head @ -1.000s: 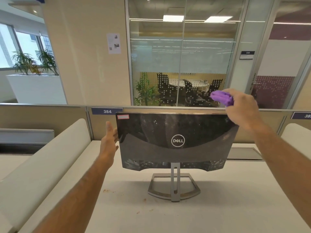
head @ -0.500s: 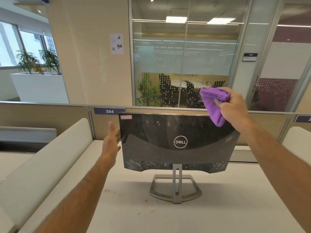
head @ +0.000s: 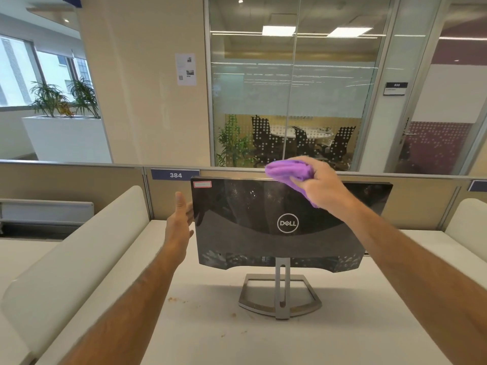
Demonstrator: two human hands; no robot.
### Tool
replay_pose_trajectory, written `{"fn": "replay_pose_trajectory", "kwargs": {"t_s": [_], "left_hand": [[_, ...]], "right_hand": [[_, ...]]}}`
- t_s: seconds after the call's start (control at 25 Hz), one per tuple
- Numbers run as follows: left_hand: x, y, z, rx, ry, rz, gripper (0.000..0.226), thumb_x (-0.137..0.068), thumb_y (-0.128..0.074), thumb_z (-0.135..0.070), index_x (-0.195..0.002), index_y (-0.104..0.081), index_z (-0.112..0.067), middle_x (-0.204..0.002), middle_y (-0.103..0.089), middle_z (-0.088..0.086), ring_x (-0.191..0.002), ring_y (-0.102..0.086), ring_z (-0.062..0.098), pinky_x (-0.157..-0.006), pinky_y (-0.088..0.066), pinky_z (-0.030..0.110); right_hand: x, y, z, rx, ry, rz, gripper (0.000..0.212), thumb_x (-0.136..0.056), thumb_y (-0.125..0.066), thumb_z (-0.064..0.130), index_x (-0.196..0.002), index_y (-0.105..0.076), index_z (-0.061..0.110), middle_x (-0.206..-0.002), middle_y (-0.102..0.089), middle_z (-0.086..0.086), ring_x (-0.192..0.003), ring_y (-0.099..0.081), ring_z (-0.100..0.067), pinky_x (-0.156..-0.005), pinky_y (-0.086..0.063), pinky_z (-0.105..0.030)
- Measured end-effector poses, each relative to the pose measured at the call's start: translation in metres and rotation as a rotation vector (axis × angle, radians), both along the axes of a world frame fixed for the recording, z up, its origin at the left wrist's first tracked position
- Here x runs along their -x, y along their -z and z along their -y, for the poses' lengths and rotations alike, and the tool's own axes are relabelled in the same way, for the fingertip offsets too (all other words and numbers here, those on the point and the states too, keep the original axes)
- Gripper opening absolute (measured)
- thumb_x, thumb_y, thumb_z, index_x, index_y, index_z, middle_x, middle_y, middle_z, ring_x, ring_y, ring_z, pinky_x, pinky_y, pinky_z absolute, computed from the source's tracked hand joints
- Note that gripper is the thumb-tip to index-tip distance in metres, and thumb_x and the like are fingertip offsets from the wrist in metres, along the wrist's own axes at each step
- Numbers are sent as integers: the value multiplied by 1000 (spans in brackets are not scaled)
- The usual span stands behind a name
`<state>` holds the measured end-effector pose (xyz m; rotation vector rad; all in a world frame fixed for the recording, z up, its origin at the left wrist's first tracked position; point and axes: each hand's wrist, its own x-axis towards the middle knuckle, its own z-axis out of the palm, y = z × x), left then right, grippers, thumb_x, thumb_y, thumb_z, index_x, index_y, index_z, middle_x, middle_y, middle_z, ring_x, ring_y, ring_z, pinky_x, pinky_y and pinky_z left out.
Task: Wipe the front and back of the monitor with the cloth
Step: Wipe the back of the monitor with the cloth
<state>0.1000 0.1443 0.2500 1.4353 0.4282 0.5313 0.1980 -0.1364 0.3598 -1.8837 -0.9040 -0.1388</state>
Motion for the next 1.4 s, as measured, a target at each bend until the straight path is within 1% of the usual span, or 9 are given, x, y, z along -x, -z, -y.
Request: {"fn": "replay_pose_trajectory", "kwargs": {"t_s": [0.16,0.32,0.48,0.6,0.76,0.96,1.08,1.24,1.4], "left_hand": [[1,-2,-2,-5,21,-9,88,-80,-23,-79,-144,-45,-24,-151,-45,1,-141,-38,30,-116,-20,56],[1,0,-2,-2,14,0,87,-81,-23,-80,-144,-46,-24,-149,-47,2,-141,-38,30,-116,-21,57],[0,0,-1,8,14,3,87,-81,-22,-80,-143,-46,-24,-150,-46,2,-141,-38,30,-116,-21,57],[2,0,-2,15,15,5,89,-79,-22,-81,-144,-46,-25,-151,-45,1,-141,-38,30,-115,-21,57],[3,0,-3,4,33,3,90,-77,-22,-82,-144,-46,-27,-151,-44,0,-142,-37,30,-115,-20,58],[3,-1,-4,3,47,3,91,-75,-22,-82,-143,-47,-26,-151,-45,1,-142,-37,29,-115,-20,58],[3,-1,-4,6,49,4,91,-75,-22,-82,-142,-48,-26,-150,-46,1,-141,-38,29,-115,-20,58],[4,-1,-8,1,70,-12,92,-76,-20,-83,-143,-47,-25,-151,-46,0,-141,-38,28,-116,-20,58],[7,-2,-10,-11,112,-17,100,-71,-21,-85,-147,-42,-23,-153,-42,1,-143,-36,27,-116,-19,58]], "right_hand": [[-2,-32,15,-365,160,-214,35,-92,-60,4,-114,-66,30,-104,-69,4,-97,-65,-17,-75,-51,-26],[-16,-23,18,171,528,403,53,-85,-64,-3,-131,-56,22,-105,-64,3,-84,-60,-16,-73,-55,-29],[-9,12,-11,469,544,424,60,-78,-59,-3,-131,-58,26,-105,-70,-7,-95,-61,-26,-89,-51,-43],[3,20,-34,337,354,439,57,-81,-59,-3,-130,-60,25,-109,-70,-2,-101,-61,-25,-83,-52,-34],[7,-8,-47,0,-25,93,51,-86,-58,-7,-125,-63,25,-110,-70,14,-101,-67,-11,-75,-57,-19],[5,-1,-52,290,465,623,49,-79,-64,-4,-121,-65,21,-99,-70,-1,-84,-61,-18,-79,-49,-32],[16,18,-72,359,456,477,53,-77,-58,-4,-124,-64,21,-104,-70,-7,-91,-55,-24,-91,-42,-40],[32,15,-103,276,199,389,49,-88,-60,2,-133,-59,21,-114,-70,-2,-105,-62,-20,-88,-48,-26],[35,-16,-114,-65,-206,-176,42,-92,-53,-6,-126,-62,17,-113,-70,2,-107,-65,-15,-85,-52,-25]]}}
